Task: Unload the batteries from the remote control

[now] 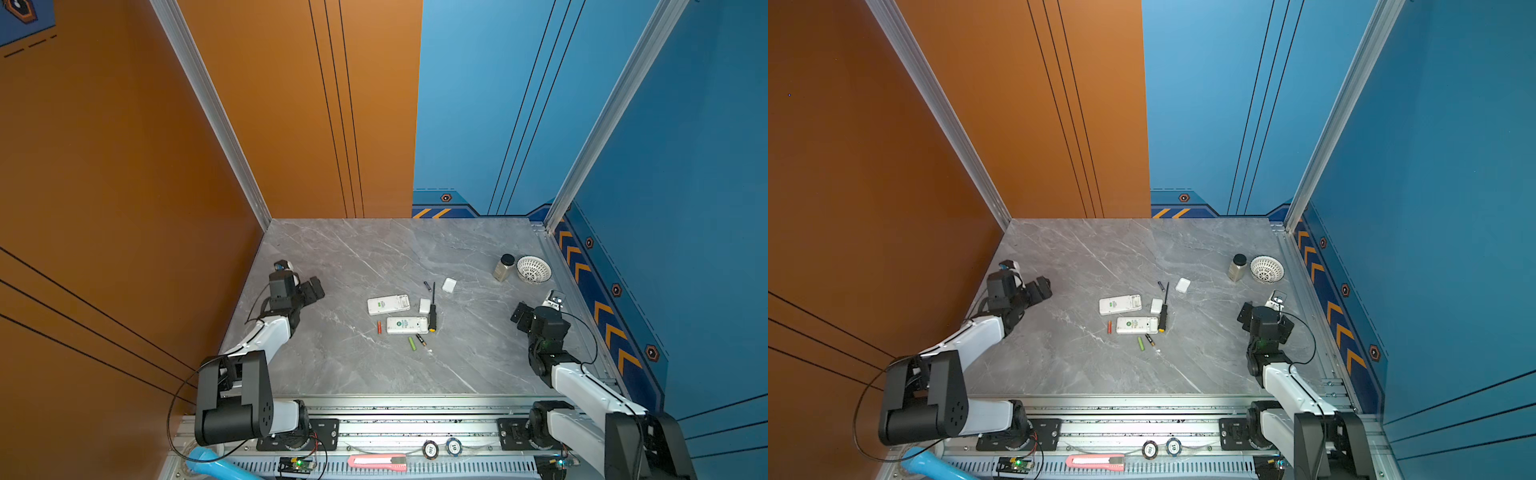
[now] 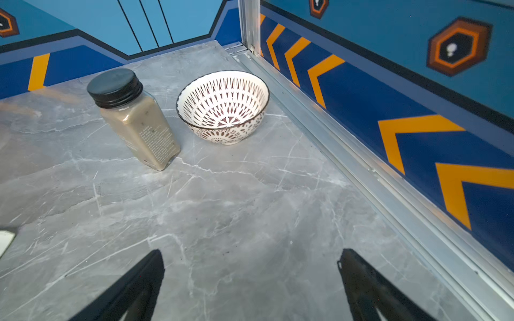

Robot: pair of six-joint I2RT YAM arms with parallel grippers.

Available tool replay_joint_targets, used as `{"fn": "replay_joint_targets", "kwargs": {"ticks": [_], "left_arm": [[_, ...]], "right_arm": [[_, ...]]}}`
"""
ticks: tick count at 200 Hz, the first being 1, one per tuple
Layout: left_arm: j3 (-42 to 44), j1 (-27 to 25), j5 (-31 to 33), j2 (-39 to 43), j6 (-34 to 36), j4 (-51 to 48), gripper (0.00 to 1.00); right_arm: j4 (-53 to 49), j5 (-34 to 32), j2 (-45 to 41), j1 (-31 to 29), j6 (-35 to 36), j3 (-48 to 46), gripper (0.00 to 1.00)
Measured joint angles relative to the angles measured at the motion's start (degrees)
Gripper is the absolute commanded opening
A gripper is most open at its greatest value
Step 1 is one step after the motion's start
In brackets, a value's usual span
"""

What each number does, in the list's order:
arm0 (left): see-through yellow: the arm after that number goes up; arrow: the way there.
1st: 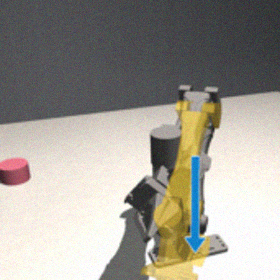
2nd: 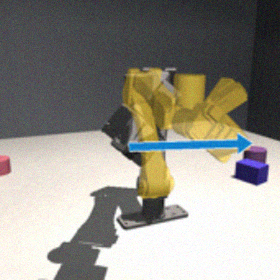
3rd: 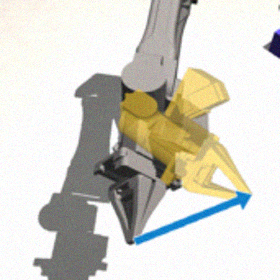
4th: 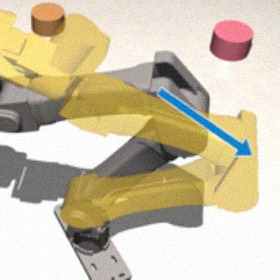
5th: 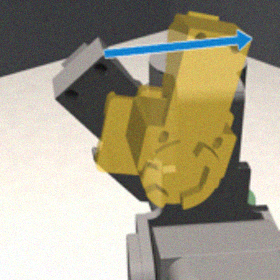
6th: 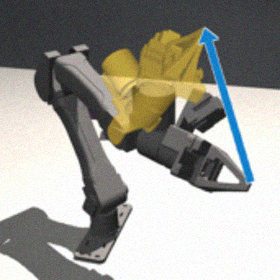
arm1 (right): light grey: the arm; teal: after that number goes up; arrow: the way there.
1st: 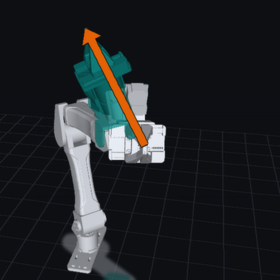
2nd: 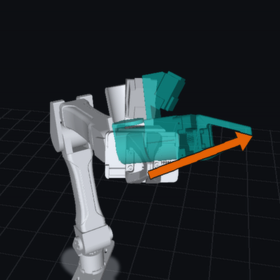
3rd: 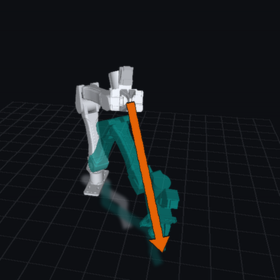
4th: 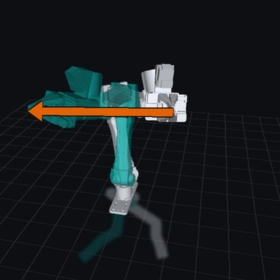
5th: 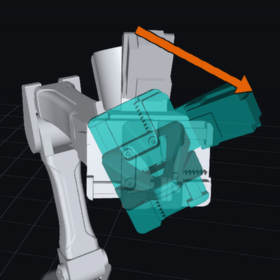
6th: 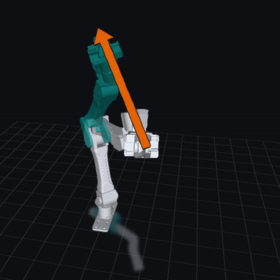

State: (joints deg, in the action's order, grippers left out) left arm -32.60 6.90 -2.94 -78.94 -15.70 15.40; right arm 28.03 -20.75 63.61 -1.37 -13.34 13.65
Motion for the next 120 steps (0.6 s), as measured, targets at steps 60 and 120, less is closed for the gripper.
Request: {"fn": "replay_joint_targets", "kwargs": {"ticks": [60, 120], "left_arm": [[8.4, 0.2, -5.1, -3.4, 9.3, 24.9, 0.98], [10.9, -6.5, -0.4, -10.5, 14.7, 32.8, 0.98]], "right_arm": [[23.0, 4.2, 23.2, -1.9, 7.2, 3.0, 1.00], [23.7, 2.9, 24.5, -2.1, 7.6, 6.2, 1.00]]}}
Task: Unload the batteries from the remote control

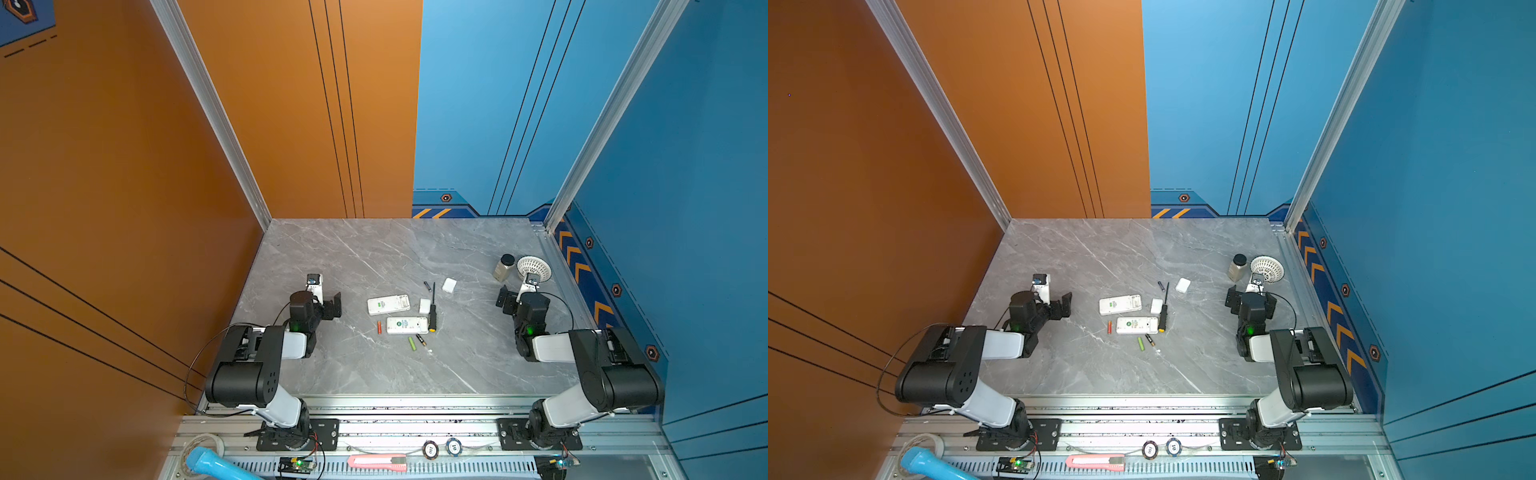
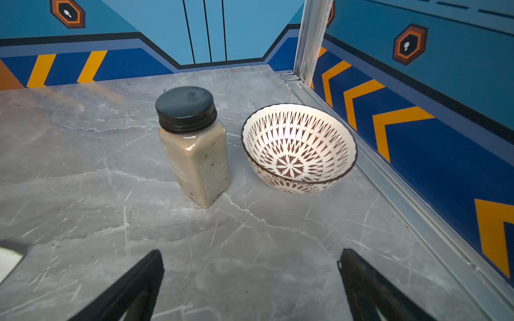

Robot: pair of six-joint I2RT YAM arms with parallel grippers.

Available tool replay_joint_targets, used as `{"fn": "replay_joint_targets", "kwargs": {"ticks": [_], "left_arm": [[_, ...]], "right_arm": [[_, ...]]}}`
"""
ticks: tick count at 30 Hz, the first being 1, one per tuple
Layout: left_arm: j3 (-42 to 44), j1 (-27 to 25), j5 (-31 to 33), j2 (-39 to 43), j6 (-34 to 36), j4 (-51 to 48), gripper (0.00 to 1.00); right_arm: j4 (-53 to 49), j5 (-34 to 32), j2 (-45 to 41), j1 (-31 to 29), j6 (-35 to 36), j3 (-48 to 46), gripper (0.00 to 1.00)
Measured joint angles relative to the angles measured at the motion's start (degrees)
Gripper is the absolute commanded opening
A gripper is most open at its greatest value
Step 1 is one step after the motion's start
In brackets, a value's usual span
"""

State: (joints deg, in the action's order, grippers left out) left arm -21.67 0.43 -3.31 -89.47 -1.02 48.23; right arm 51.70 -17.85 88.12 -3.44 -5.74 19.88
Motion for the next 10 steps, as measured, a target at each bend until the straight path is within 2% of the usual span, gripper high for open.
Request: {"fn": "replay_joint_targets", "kwargs": {"ticks": [10], "left_arm": [[0.0, 0.4, 1.8, 0.0, 0.2, 2.0, 0.98]], "right_arm": [[0.0, -0.1, 0.0, 0.3, 0.0, 0.0, 1.00]]}}
